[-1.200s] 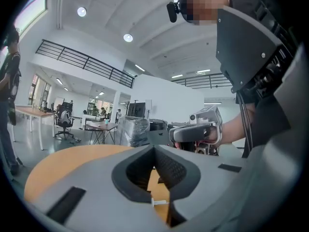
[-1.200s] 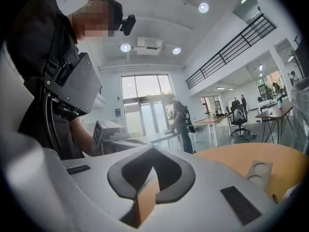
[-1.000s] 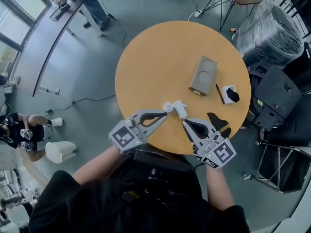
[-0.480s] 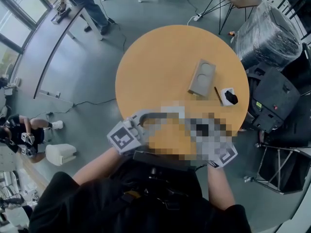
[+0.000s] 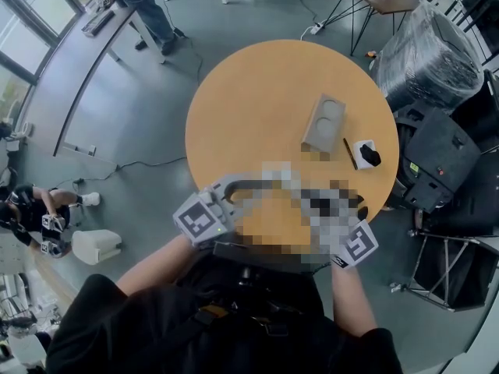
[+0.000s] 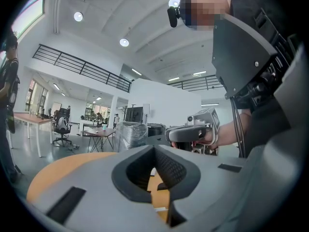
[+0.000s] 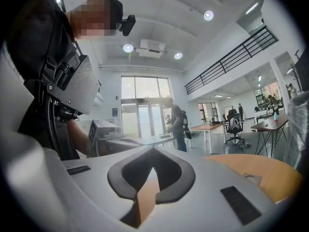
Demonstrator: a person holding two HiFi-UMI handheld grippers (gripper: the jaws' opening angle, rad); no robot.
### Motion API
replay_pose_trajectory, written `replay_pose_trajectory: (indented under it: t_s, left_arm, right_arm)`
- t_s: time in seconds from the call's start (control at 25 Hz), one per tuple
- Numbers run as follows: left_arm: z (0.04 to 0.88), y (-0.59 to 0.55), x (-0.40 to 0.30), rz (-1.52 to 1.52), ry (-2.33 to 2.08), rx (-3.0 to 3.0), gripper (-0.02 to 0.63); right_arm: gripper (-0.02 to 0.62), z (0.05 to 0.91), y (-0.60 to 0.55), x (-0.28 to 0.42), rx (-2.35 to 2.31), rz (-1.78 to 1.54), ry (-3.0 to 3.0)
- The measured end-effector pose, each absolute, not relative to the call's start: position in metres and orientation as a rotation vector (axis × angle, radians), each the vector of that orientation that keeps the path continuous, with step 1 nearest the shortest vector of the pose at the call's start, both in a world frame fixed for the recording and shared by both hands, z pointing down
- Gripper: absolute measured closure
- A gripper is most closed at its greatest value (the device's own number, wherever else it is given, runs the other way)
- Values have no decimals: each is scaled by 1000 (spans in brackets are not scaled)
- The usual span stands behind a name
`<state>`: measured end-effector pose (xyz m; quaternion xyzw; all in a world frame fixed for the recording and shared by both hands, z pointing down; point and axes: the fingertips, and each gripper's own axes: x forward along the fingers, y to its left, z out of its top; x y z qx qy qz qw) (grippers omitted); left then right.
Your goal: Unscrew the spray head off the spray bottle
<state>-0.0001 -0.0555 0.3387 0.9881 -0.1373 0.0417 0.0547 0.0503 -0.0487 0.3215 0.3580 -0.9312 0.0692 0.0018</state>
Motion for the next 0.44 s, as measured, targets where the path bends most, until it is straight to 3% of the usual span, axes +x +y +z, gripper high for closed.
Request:
replay_pose_trajectory:
  t_s: [0.44]
  left_arm:
    - [340, -51, -12, 138, -427, 3010, 594]
  right_arm:
    - [591, 331, -41, 35, 1100, 236, -2898]
